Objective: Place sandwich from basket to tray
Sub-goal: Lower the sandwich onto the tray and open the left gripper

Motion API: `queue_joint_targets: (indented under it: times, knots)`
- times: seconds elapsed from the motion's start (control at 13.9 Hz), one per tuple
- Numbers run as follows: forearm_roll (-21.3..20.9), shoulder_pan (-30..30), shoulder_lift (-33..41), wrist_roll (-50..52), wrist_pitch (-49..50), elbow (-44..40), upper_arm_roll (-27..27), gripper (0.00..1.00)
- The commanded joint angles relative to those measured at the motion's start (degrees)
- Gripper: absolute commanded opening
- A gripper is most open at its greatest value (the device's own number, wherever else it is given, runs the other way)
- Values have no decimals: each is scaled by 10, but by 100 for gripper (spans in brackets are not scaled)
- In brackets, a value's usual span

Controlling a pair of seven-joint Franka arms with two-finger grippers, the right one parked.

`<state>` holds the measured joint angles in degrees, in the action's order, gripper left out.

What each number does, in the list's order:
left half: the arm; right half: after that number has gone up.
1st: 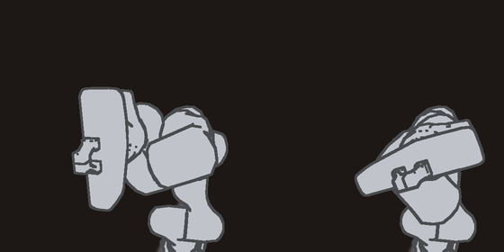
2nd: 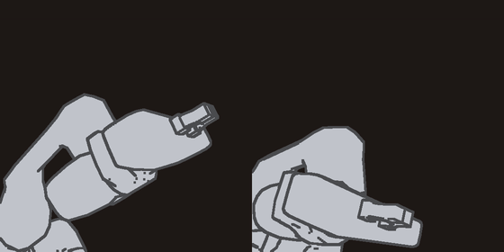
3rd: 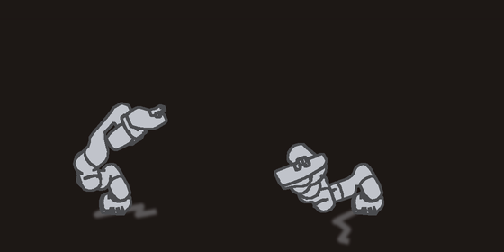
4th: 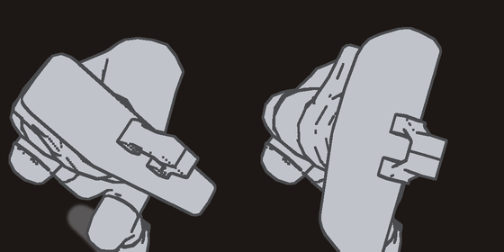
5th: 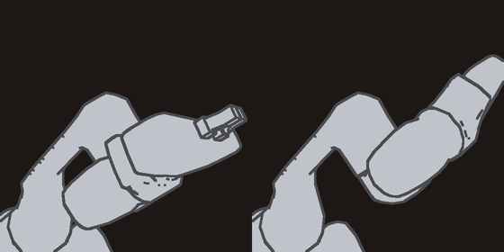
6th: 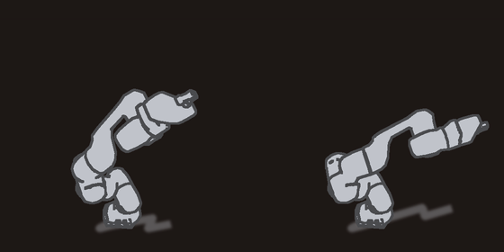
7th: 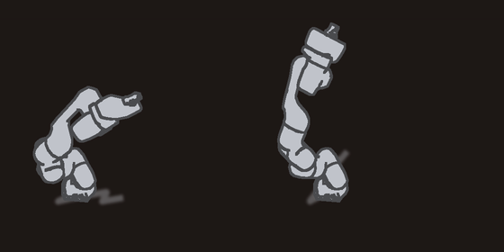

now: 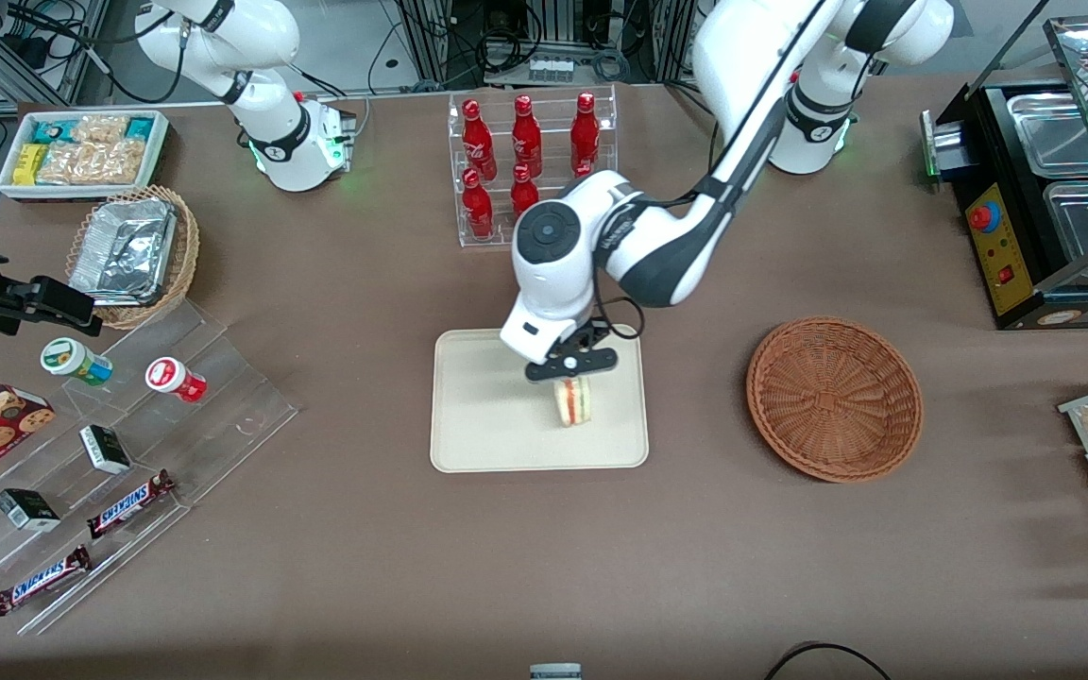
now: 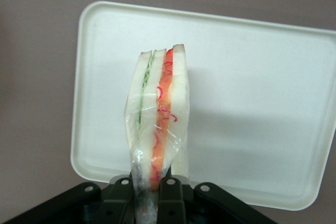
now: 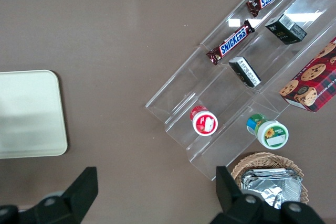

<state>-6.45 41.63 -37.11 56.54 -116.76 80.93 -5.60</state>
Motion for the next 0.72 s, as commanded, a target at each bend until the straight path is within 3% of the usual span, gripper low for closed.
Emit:
queue_joint_targets:
  times: [0.0,0.65]
  knots:
    - [-39,34,-42,-15,-45,-24,7,0]
    - [-44,50,-95,-22,-58,-49,9,1]
